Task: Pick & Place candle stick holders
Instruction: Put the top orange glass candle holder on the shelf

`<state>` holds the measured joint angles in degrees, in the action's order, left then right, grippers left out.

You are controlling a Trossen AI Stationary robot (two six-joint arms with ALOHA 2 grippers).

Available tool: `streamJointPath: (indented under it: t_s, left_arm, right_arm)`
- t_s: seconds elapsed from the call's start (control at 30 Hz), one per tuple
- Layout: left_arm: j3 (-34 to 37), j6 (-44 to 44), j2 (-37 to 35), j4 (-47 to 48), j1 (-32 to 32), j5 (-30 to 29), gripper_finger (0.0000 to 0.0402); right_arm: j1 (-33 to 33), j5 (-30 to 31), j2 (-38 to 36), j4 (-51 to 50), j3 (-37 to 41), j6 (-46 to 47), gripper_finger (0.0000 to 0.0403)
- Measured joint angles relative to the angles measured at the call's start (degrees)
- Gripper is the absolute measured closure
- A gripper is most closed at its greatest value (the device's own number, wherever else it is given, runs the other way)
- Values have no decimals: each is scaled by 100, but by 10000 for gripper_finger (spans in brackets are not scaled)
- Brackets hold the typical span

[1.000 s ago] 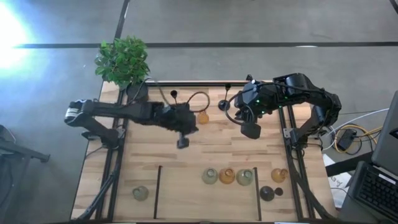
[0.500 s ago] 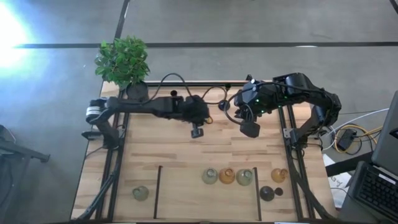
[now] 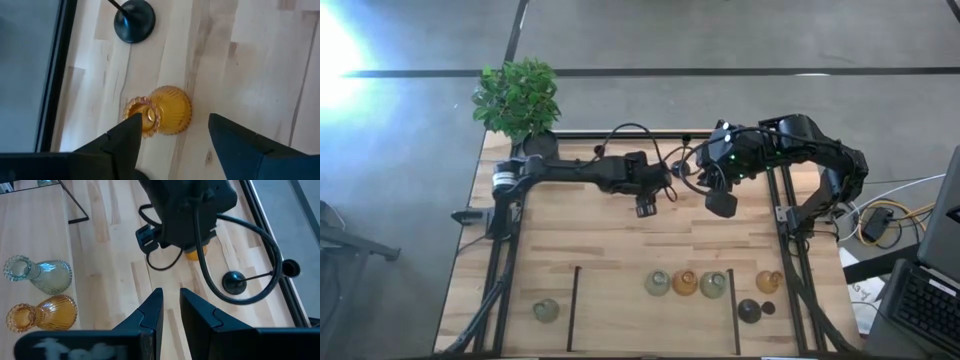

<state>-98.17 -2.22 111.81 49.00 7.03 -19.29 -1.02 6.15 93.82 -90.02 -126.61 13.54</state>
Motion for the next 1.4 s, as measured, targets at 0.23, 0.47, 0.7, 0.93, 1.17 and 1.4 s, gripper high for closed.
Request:
streamJointPath:
  t_s: [0.23, 0.47, 0.7, 0.93, 1.17, 1.4]
  left_arm:
    - [-230, 97, 215, -6, 16, -325, 157]
    - [-226, 73, 310, 244, 49, -269, 149]
    - [-208, 35, 323, 220, 110, -187, 151]
    - [-205, -78, 362, 204, 193, 114, 151]
    - [-188, -78, 402, 198, 205, 239, 151]
    - [-154, -117, 402, 202, 252, 231, 152]
  right_arm:
    - [33, -7, 0, 0, 2, -24, 346]
    - [110, -11, 0, 0, 0, -20, 346]
    - [205, -11, 0, 0, 0, -11, 346]
    - [221, -11, 2, 0, 0, -24, 346]
    - [221, -11, 0, 0, 0, -24, 346]
    - [221, -11, 0, 0, 0, -7, 346]
